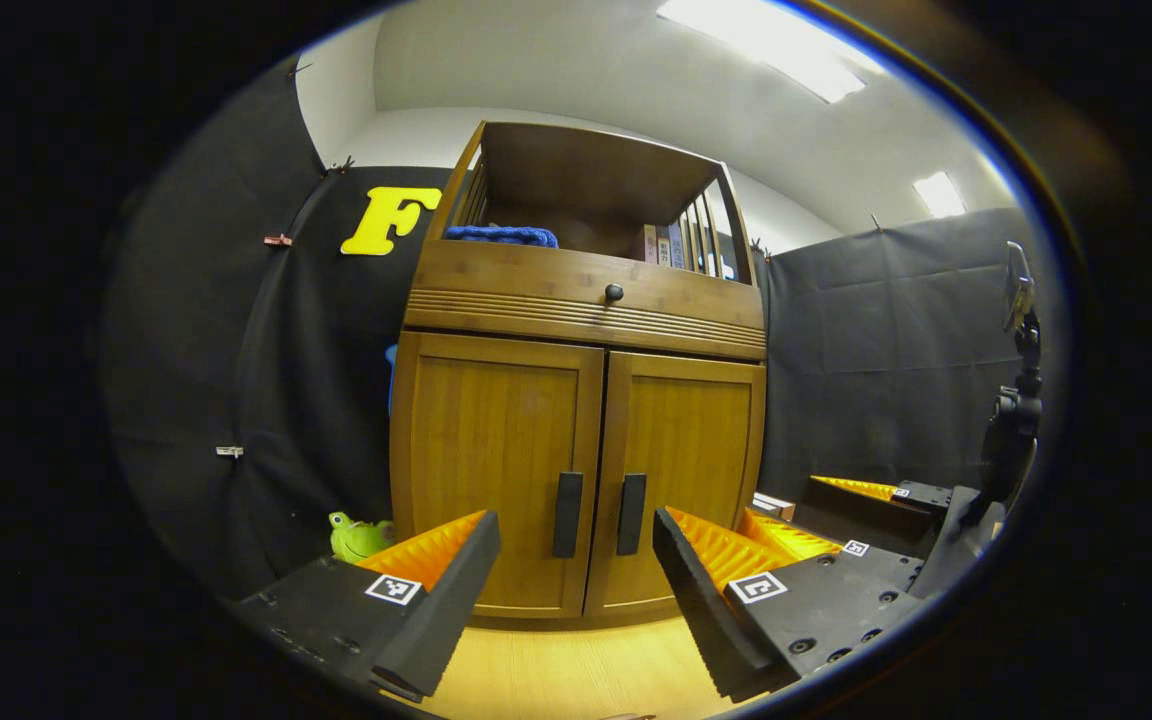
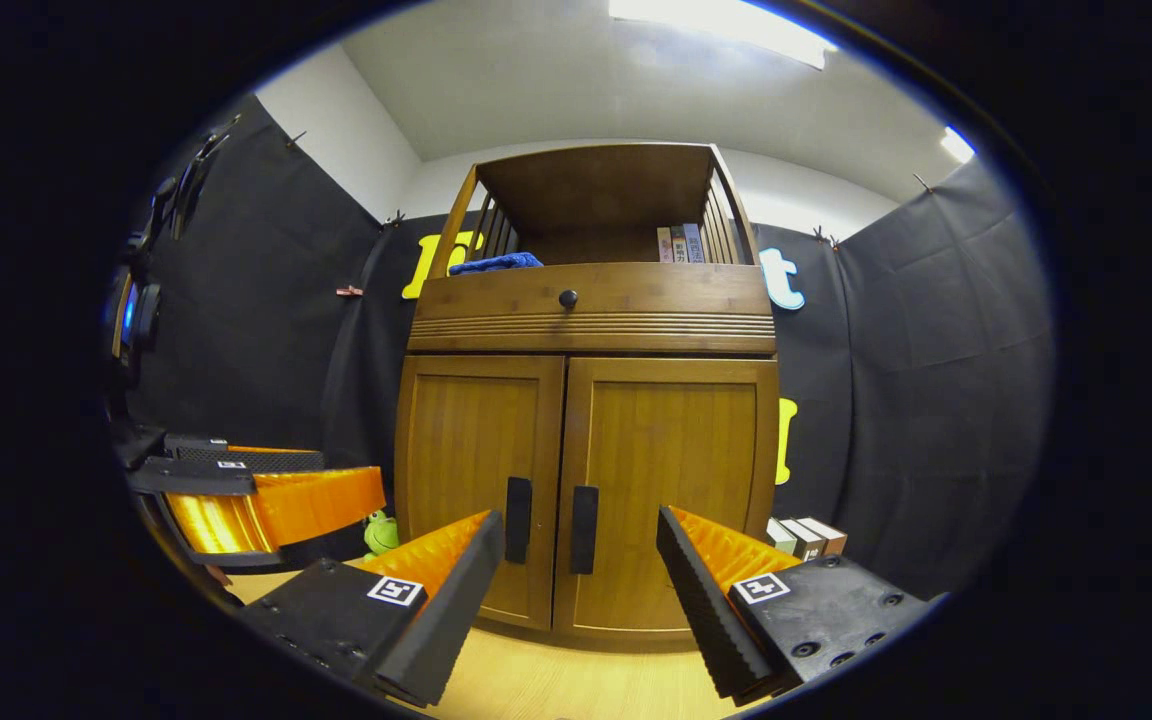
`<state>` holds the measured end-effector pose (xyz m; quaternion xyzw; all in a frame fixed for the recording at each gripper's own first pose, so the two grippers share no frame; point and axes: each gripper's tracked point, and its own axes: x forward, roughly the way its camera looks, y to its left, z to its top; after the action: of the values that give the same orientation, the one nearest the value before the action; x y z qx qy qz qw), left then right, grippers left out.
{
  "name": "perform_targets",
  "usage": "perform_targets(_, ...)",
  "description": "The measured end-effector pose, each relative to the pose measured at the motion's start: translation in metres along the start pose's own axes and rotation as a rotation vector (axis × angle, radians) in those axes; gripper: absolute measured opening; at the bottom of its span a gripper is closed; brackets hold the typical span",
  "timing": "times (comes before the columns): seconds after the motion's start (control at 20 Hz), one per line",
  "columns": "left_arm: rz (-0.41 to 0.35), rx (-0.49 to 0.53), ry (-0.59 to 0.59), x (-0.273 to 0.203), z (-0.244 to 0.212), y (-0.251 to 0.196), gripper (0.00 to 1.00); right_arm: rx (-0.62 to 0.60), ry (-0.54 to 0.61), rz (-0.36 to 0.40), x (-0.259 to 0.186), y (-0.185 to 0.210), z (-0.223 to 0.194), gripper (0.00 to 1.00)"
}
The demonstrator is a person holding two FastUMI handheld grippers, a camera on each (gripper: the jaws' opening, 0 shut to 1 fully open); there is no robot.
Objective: Open the right door of the double-door shoe cabinet with the right hand, and open the left door with the left hand.
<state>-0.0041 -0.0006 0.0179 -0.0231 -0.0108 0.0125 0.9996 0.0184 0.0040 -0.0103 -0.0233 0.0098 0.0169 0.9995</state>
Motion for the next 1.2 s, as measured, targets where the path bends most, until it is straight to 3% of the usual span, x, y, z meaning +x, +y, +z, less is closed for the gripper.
perform_targets(1.2,0.004,-0.011,-0.040,0.000,0.009,0.008,0.95,0.023,0.035,0.005,0.026,0.005,-0.019,0.96)
